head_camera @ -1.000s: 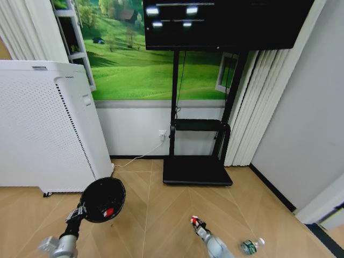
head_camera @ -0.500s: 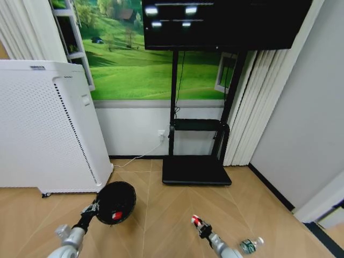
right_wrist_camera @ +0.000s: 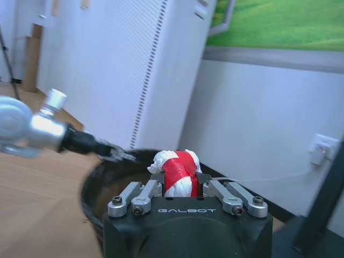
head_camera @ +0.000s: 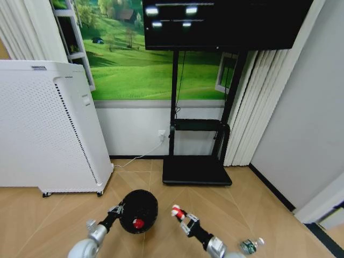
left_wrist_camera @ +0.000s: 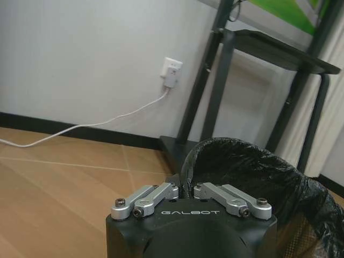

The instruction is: Pick up the trash bin and place the garbage on the floor into it.

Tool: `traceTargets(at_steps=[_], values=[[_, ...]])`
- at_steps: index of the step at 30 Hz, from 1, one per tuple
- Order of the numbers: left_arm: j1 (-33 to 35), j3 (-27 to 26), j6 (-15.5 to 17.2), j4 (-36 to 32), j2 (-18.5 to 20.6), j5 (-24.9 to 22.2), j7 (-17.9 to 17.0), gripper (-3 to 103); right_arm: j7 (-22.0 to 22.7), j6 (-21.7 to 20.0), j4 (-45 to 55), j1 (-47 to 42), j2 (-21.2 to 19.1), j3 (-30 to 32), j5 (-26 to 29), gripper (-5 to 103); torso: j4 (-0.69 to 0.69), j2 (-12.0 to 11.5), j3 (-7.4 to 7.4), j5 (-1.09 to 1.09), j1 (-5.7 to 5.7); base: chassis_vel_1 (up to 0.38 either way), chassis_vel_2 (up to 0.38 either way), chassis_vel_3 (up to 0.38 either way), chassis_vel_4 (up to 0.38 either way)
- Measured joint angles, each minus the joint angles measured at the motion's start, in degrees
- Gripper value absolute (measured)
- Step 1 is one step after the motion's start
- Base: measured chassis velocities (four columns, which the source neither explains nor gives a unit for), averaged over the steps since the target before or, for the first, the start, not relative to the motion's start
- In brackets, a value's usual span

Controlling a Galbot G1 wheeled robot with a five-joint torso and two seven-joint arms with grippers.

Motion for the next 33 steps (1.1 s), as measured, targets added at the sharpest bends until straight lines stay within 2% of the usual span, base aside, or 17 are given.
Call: traceTargets(at_steps=[5, 7, 13, 18, 21, 26, 29, 31, 32, 33], values=[[-2.4, 4.7, -0.1, 1.0, 0.1, 0.4, 2.4, 6, -0.7, 1.2, 1.1, -1.4, -0.7, -0.9, -2.0, 28, -0.02, 0.0, 0.0, 0.0, 0.0, 0.0, 0.0, 0.0, 0.0], [-3.6, 8.1, -0.1, 1.2, 0.0, 1.1, 4.6, 6, -0.8, 1.9, 0.0, -1.5, -0.8, -1.0, -3.0, 28, -0.02, 0.0, 0.0, 0.01, 0.0, 0.0, 0.0, 0.0, 0.0], [-4.4, 11.8, 0.2, 0.8, -0.7, 3.1, 7.9, 6, -0.8, 2.2, -1.8, -0.4, -0.5, -0.6, -3.4, 28, 0.0, 0.0, 0.01, 0.0, 0.0, 0.0, 0.0, 0.0, 0.0], [-3.4, 12.3, 1.0, -1.5, -0.5, 2.3, 8.3, 6, -0.9, 2.3, -3.2, 0.5, -0.1, -0.6, -3.4, 28, -0.01, 0.0, 0.0, 0.01, 0.0, 0.0, 0.0, 0.0, 0.0], [-1.5, 12.5, 2.0, -5.0, -0.2, -0.3, 6.9, 6, -1.2, 2.5, -4.7, 0.8, 0.7, -0.8, -4.2, 28, 0.0, 0.0, 0.0, 0.01, 0.0, 0.0, 0.0, 0.0, 0.0], [-0.1, 12.5, 2.1, -6.4, -0.4, -0.6, 6.4, 6, -1.4, 2.8, -5.3, 0.6, 1.5, -0.7, -5.1, 26, -0.01, 0.0, 0.0, 0.0, 0.0, 0.0, 0.0, 0.0, 0.0], [0.8, 12.1, 2.1, -6.8, -0.7, -0.4, 6.1, 6, -1.4, 3.0, -5.4, 0.3, 1.8, -0.3, -5.7, 42, 0.0, 0.0, 0.0, 0.0, 0.0, 0.0, 0.0, 0.0, 0.0], [1.0, 11.9, 2.1, -6.9, -0.6, -0.3, 6.1, 6, -1.4, 3.0, -5.2, 0.2, 1.8, -0.1, -5.7, 42, 0.0, 0.0, 0.0, 0.0, 0.0, 0.0, 0.0, 0.0, 0.0], [1.2, 11.7, 2.1, -7.1, -0.6, -0.3, 6.0, 6, -1.4, 3.0, -4.9, 0.1, 1.8, 0.1, -5.7, 52, -0.01, 0.0, 0.0, 0.0, 0.0, 0.0, 0.0, 0.0, 0.0], [1.2, 11.5, 2.1, -7.1, -0.5, -0.3, 5.9, 6, -1.4, 3.0, -4.8, 0.0, 1.9, 0.2, -5.7, 52, 0.0, 0.0, 0.0, -0.01, 0.0, 0.0, 0.0, 0.0, 0.0]])
